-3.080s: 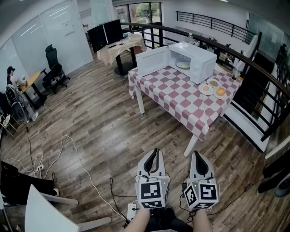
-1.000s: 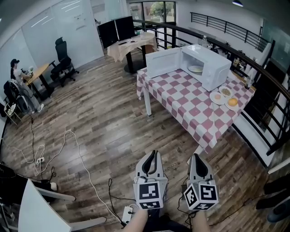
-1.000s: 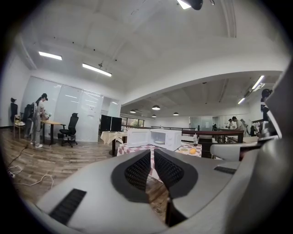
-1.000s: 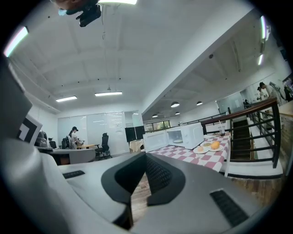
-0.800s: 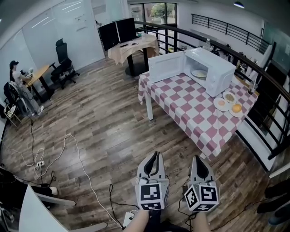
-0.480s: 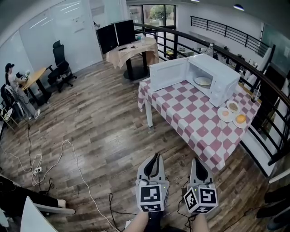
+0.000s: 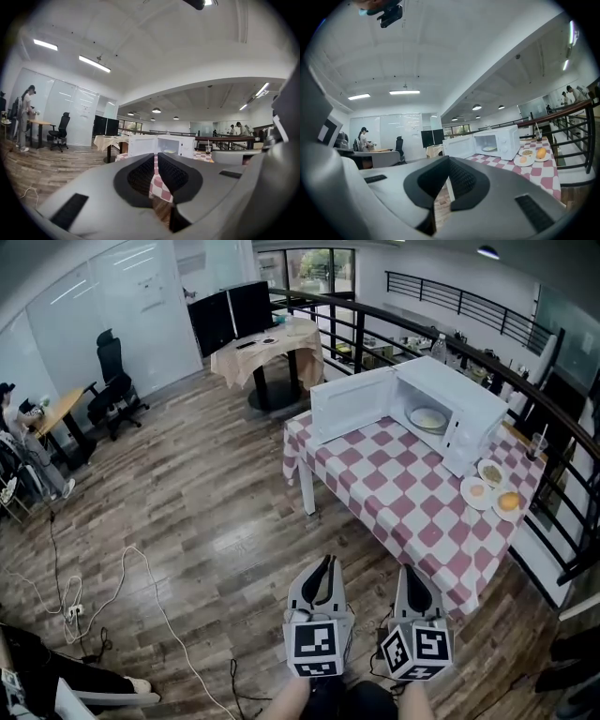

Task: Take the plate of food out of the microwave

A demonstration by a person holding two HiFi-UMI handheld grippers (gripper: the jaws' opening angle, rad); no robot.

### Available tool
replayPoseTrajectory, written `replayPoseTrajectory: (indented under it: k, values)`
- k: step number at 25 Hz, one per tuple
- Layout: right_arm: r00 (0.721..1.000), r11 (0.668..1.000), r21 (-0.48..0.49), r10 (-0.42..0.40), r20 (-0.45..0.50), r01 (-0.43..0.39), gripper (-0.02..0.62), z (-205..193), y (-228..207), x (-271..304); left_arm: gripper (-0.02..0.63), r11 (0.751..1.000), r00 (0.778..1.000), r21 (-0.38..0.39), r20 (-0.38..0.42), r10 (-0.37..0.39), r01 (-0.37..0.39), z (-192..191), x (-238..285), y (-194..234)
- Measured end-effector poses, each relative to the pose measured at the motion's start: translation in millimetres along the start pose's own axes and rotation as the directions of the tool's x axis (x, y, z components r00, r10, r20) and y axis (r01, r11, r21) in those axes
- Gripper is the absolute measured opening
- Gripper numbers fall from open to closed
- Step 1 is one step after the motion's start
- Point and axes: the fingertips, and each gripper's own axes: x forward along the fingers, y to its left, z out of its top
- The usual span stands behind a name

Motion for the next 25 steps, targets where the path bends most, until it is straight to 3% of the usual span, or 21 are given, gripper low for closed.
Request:
replayPoseTrajectory:
  k: [14,25]
  values:
    - [0.999,1.0,0.011,-0.023,-0.039,0.024,0.005,-9,-4,55,0.031,0.999,0.999,-0.028,-0.041,-0.017,0.016,-11,54,18]
    - [0.999,0.999,0.031,-0.024,-0.046,0.025,0.005,-8,-38,133,0.031,1.0,0.998,-0.024,-0.056,0.0,-0.001,-15,134,29]
